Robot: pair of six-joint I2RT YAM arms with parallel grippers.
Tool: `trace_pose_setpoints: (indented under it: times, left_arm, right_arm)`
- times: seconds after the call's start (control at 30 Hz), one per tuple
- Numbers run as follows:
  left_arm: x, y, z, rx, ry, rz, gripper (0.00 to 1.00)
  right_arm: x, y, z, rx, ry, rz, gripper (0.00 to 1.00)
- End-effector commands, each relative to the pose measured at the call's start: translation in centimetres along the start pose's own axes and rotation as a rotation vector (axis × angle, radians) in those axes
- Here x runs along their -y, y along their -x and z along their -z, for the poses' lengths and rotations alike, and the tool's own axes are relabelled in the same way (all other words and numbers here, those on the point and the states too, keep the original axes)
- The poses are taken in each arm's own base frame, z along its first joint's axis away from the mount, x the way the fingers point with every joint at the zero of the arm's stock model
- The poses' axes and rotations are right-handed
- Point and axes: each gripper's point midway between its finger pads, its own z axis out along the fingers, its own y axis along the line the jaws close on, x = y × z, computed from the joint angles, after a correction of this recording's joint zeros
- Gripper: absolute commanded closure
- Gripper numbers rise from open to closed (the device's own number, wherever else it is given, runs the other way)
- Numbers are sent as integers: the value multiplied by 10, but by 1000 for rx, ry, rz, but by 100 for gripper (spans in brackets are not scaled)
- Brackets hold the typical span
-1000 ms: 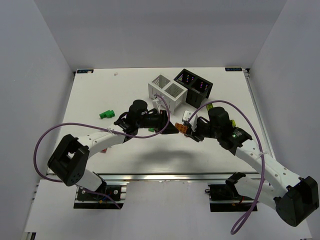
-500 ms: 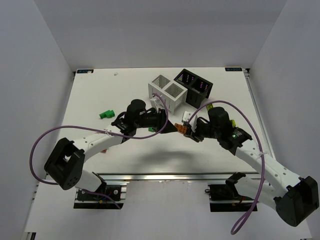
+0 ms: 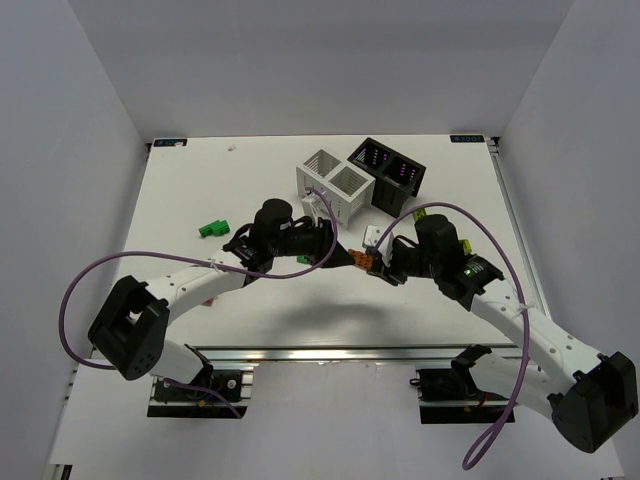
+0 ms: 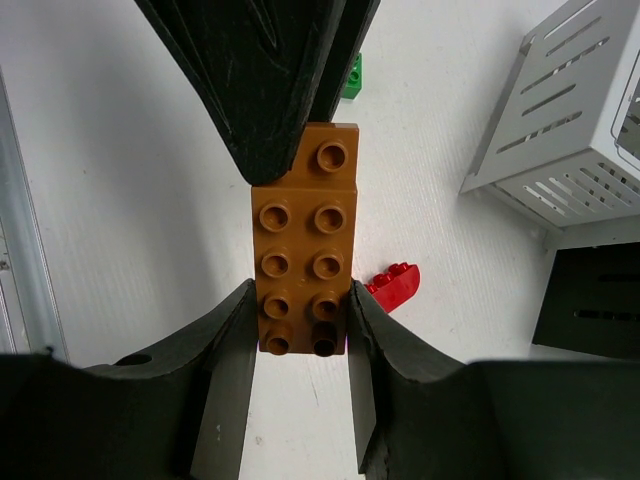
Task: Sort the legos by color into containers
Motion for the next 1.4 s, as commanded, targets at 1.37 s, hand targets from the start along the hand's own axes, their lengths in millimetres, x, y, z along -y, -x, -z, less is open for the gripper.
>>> trace_pose_setpoints:
  times: [1.37]
  left_arm:
    - [-82, 181, 12, 331, 655, -285, 100]
  right_arm:
    - [65, 8, 40, -9, -416, -4, 100]
